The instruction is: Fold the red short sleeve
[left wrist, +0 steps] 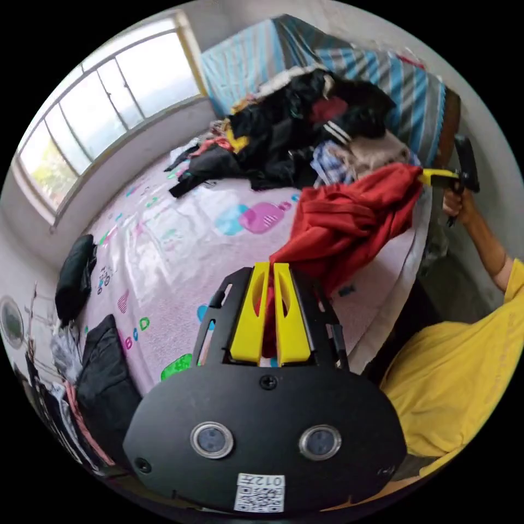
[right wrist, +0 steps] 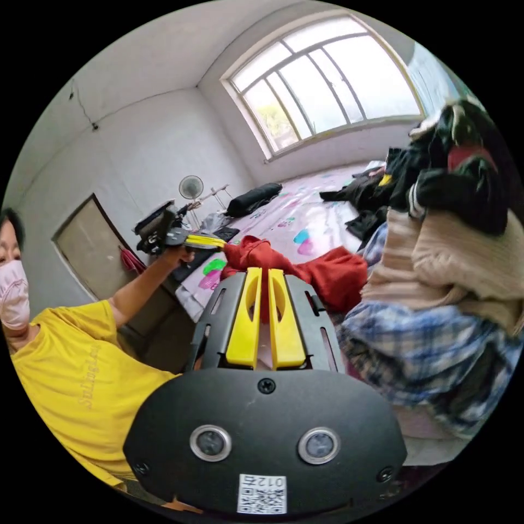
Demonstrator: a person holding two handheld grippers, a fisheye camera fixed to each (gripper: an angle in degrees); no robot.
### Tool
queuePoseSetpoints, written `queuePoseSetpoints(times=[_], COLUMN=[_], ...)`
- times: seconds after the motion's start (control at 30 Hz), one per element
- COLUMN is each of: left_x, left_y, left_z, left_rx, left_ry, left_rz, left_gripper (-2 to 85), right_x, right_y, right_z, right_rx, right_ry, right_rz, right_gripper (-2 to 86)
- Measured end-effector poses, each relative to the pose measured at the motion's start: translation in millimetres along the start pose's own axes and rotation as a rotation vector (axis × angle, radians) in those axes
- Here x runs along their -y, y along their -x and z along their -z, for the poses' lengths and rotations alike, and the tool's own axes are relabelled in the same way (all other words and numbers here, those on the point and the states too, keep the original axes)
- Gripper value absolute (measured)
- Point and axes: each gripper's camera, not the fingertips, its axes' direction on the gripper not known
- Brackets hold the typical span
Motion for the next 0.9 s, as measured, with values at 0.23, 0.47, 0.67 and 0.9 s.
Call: queuePoseSetpoints(times=[0.23, 0.47, 0.67, 0.9], left_x=[-74.1, -132.6, -172.7, -199.4], left_y=[120.9, 108.9, 92.2, 92.9], left_z=[255.2, 414.7, 442.8, 437.1], left_rx=[0.089, 0.264, 0.34, 0.265], left_ry=[-0.394, -0.555, -0.52, -0.511], left_rz=[0.296, 0.256, 0.223, 0.257], left_gripper=[0.0, -0.1, -0.1, -0.2], right_x=[99.7, 141.5, 124.2, 113.7], right_y=[44.7, 124.9, 162.5, 156.9], right_z=[79.2, 110.0, 97.5, 80.3], right_rx=[-0.19, -0.28, -0.241, -0.133], right_ry=[-0.214, -0.306, -0.318, -0.28], right_rz=[0.14, 0.356, 0.427, 0.355], right_gripper=[1.5, 1.5, 1.4, 1.4])
